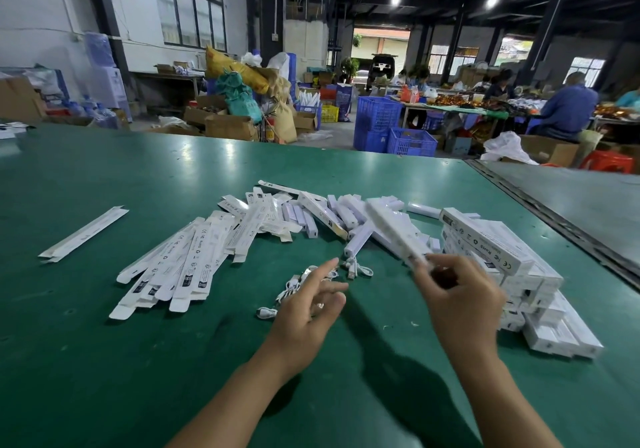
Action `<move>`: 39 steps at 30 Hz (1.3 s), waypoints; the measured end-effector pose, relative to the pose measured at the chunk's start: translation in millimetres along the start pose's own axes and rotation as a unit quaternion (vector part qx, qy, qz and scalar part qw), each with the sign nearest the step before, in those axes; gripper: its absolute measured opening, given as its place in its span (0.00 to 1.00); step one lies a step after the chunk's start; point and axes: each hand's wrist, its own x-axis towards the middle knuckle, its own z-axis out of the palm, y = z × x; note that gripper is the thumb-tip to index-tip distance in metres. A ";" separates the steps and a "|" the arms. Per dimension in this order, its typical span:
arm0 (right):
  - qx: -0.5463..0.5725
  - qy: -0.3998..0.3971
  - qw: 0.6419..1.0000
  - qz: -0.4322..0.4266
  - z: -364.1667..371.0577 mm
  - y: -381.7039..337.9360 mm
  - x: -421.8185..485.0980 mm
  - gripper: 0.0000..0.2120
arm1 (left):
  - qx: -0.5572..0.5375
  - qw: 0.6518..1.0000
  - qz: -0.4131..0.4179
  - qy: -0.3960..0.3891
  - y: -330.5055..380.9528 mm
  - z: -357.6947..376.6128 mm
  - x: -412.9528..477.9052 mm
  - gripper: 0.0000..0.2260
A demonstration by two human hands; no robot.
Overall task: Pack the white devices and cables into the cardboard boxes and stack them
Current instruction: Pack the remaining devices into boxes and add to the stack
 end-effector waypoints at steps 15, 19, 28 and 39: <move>-0.092 0.098 0.980 0.146 -31.3 47.6 33.4 0.07 | 0.199 0.950 0.002 0.241 -2.3 -23.3 11.7 0.08; -0.095 0.097 0.979 0.149 -33.8 47.8 34.0 0.08 | 0.360 0.875 -0.078 0.315 -10.8 -52.9 14.7 0.13; -0.133 0.063 0.983 0.109 -25.0 37.6 25.2 0.08 | 0.474 0.789 -0.342 0.191 -31.4 -80.5 14.1 0.26; -0.128 0.013 0.989 0.072 -10.3 25.3 8.5 0.05 | 0.464 0.789 -0.331 0.230 -30.2 -78.8 15.2 0.15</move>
